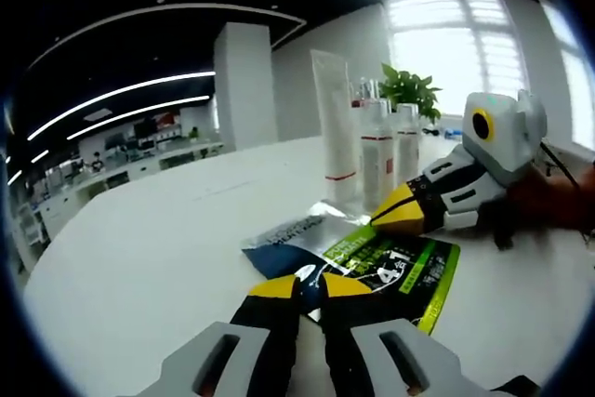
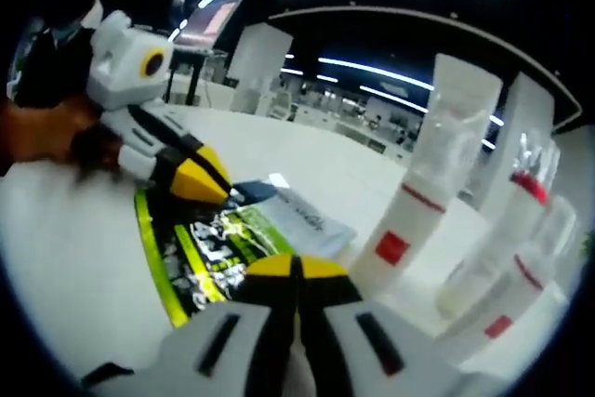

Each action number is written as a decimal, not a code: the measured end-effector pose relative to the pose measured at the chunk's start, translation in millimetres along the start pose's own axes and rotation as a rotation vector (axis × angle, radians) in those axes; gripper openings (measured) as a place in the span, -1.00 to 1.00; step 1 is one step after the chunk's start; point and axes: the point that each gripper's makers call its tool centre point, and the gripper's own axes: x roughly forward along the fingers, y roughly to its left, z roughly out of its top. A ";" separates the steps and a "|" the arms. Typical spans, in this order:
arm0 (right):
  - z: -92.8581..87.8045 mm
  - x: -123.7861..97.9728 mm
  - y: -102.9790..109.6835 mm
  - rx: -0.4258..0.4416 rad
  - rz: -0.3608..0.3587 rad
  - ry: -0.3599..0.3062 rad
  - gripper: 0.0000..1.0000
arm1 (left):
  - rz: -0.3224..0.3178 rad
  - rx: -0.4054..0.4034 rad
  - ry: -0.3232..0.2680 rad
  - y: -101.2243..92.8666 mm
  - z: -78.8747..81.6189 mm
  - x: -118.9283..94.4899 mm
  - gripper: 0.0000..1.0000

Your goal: Arrange the skincare products in the storage area until every visible bottle or jar stands upright without overlapping.

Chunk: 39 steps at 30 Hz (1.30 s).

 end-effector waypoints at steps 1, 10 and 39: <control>0.3 0.7 0.3 0.005 0.003 -0.002 -1.00 | 0.000 -0.001 0.000 0.0 0.1 0.0 -0.84; -0.2 -0.2 -0.5 0.028 0.005 -0.010 -1.00 | 0.003 0.008 -0.002 -0.2 0.1 -0.6 -0.84; 59.9 -37.5 19.5 0.138 0.129 -0.357 -0.70 | -0.011 -0.059 -0.141 -8.6 12.6 -29.4 -0.52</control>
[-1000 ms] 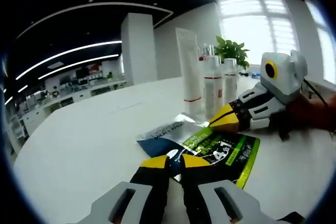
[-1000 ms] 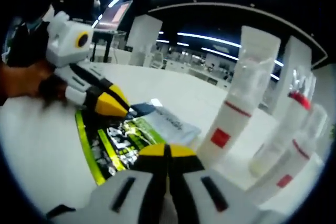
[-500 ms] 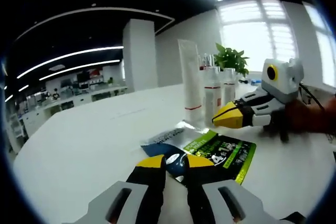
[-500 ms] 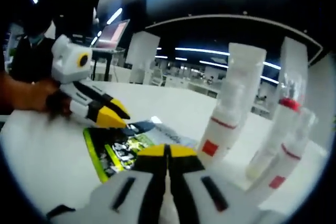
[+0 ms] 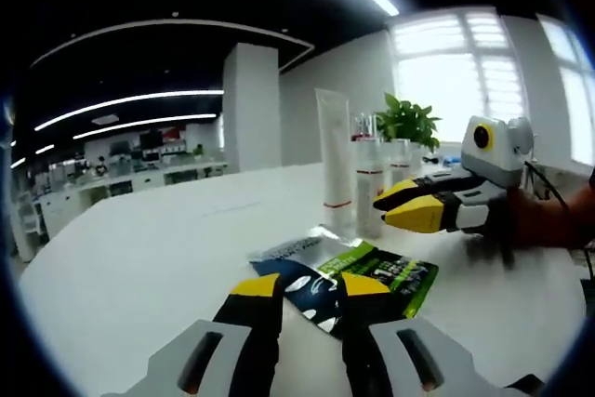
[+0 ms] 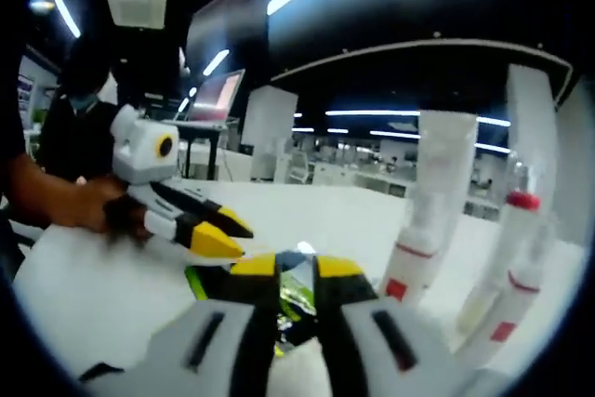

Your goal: Arrange the skincare products in the storage area until every visible bottle or jar stands upright without overlapping.

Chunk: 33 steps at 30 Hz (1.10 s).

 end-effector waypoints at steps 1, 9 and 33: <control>3.0 0.5 1.6 0.002 0.006 -0.013 -0.67 | 0.001 -0.007 -0.003 1.5 0.7 -1.8 -0.49; 13.8 1.5 14.2 0.018 0.049 -0.062 -0.44 | 0.005 -0.052 -0.036 -2.5 1.4 -16.8 -0.33; 22.7 1.9 48.2 0.055 0.144 -0.094 -0.06 | 0.037 -0.067 -0.047 -1.5 -11.1 -72.7 0.04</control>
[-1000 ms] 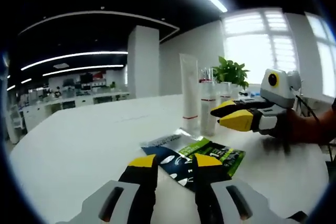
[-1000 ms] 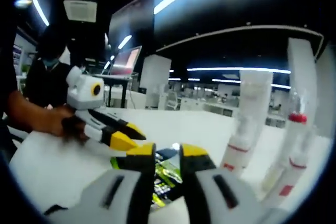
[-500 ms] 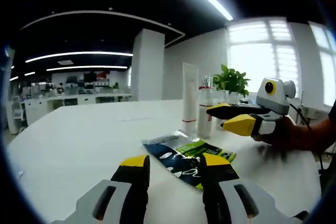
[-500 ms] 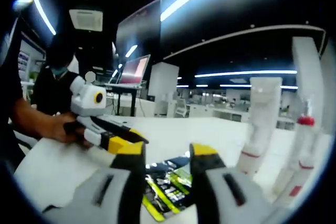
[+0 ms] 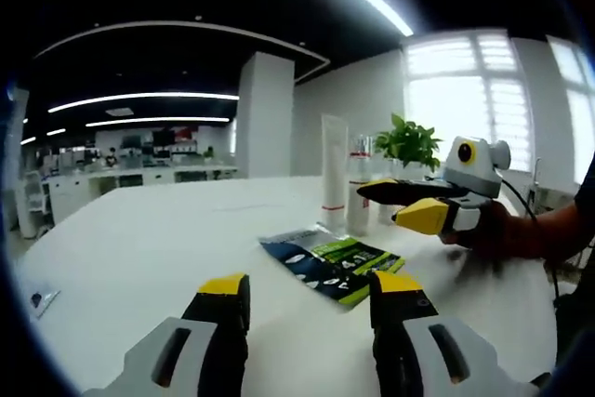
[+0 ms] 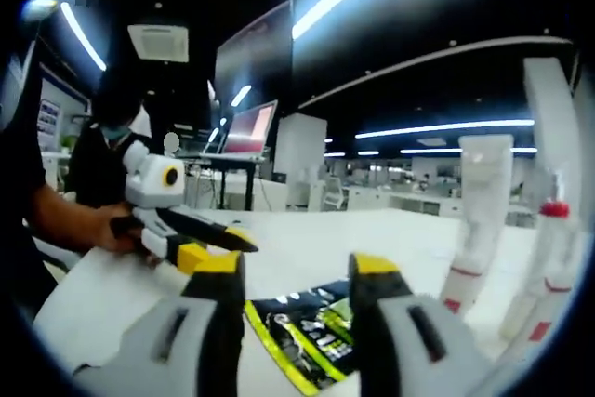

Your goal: Arrange the skincare products in the storage area until every visible bottle or jar stands upright without overlapping.

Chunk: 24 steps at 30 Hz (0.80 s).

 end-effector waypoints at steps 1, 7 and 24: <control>0.7 0.1 2.5 0.002 0.003 -0.002 -0.04 | 0.005 0.002 0.000 2.1 -0.8 -4.6 0.04; 1.2 5.5 15.8 0.023 0.037 0.002 0.13 | 0.049 -0.009 -0.002 9.4 -6.2 -27.8 0.04; 5.6 40.7 86.9 0.103 0.211 0.017 0.55 | 0.142 -0.016 -0.011 44.3 -10.3 -72.9 0.04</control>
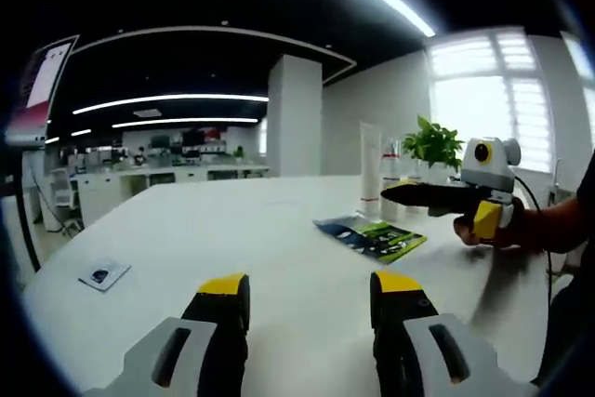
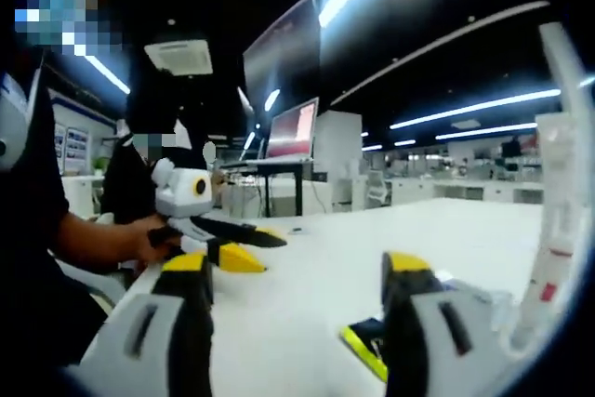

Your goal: Arrange the skincare products in the storage area until every visible bottle or jar stands upright without overlapping.

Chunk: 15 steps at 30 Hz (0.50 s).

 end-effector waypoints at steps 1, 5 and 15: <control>-1.7 2.8 3.0 -0.001 0.009 0.008 0.57 | 0.005 -0.001 -0.001 2.4 0.0 -1.7 0.04; -5.8 11.7 8.3 0.003 0.036 0.028 0.72 | 0.025 -0.004 -0.007 11.7 1.2 -7.3 0.04; -13.6 41.6 20.5 0.016 0.101 0.077 1.00 | 0.064 -0.011 -0.016 31.8 2.2 -12.5 0.04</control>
